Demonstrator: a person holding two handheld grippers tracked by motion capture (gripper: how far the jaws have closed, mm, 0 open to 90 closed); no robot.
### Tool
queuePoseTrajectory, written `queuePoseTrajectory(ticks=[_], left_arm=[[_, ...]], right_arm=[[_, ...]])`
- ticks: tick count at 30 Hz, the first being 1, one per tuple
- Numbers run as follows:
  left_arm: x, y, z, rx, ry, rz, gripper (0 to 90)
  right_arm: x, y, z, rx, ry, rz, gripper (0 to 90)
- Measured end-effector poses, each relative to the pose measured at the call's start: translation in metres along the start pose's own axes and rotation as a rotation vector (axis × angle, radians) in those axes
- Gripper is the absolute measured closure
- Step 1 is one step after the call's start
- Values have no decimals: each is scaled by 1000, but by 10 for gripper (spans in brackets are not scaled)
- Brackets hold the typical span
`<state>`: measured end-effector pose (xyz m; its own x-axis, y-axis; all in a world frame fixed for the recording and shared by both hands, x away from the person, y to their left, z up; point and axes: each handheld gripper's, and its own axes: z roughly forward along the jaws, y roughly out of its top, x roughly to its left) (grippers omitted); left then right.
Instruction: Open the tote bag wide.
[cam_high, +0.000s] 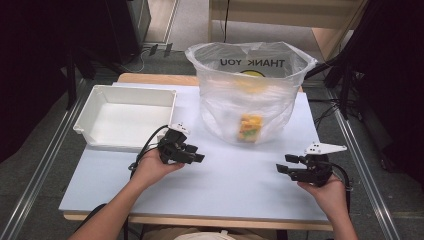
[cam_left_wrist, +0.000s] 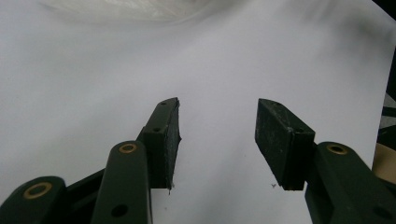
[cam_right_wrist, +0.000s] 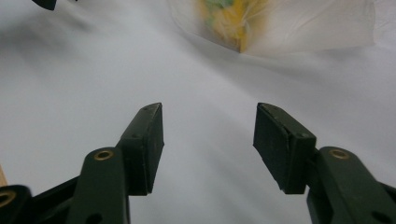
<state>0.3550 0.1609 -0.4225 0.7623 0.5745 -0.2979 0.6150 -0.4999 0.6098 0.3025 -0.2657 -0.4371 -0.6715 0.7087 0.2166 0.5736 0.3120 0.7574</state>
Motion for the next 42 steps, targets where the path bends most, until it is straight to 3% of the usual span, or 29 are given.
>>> queuePoseTrajectory(ticks=[9,14,17,23,29,35,42], left_arm=[[3,3,0,3,-19,-13,485],[2,11,-2,11,-17,2,482],[3,18,-4,24,-13,13,476],[10,27,-8,31,-26,-8,464],[17,37,-13,20,-18,-13,467],[20,49,-19,30,-13,-4,459],[26,62,-29,16,-25,-20,462]], right_arm=[[-5,-1,-3,0,2,24,506],[-11,0,-4,13,3,22,515],[-20,5,-11,8,4,14,541],[-34,15,-20,5,11,-3,584],[-50,27,-23,23,41,3,610],[-64,50,-29,79,56,3,641],[-79,72,-39,120,84,45,761]])
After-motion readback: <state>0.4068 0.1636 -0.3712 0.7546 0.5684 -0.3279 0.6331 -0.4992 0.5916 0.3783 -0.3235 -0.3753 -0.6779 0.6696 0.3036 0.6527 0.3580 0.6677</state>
